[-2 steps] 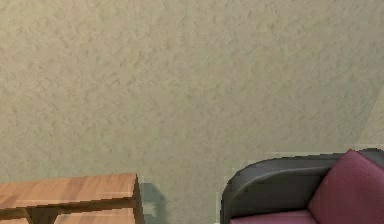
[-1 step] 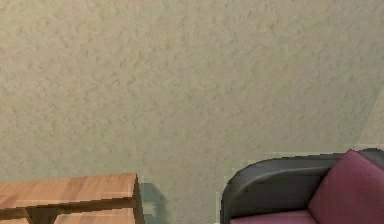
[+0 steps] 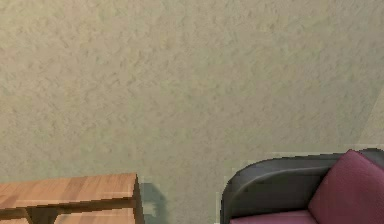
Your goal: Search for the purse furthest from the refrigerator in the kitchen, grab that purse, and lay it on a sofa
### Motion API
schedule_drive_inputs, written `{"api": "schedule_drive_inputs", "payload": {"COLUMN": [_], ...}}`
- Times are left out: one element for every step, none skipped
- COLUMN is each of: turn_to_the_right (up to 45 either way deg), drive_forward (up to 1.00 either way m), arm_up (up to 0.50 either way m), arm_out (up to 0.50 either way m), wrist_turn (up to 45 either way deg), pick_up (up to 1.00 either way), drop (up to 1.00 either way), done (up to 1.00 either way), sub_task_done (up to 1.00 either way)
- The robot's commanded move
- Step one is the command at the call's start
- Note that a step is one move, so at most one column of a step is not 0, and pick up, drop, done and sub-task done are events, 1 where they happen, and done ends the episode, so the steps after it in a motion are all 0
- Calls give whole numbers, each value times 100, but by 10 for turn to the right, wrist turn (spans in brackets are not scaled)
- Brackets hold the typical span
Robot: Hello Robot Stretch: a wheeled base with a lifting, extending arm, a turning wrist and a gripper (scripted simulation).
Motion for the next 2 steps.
{"api": "schedule_drive_inputs", "payload": {"turn_to_the_right": [0,0], "drive_forward": [0,0], "arm_up": [0,-44], "arm_out": [0,0], "wrist_turn": [330,0], "pick_up": [0,0], "drop": [0,0], "done": [0,0], "sub_task_done": [0,0]}}
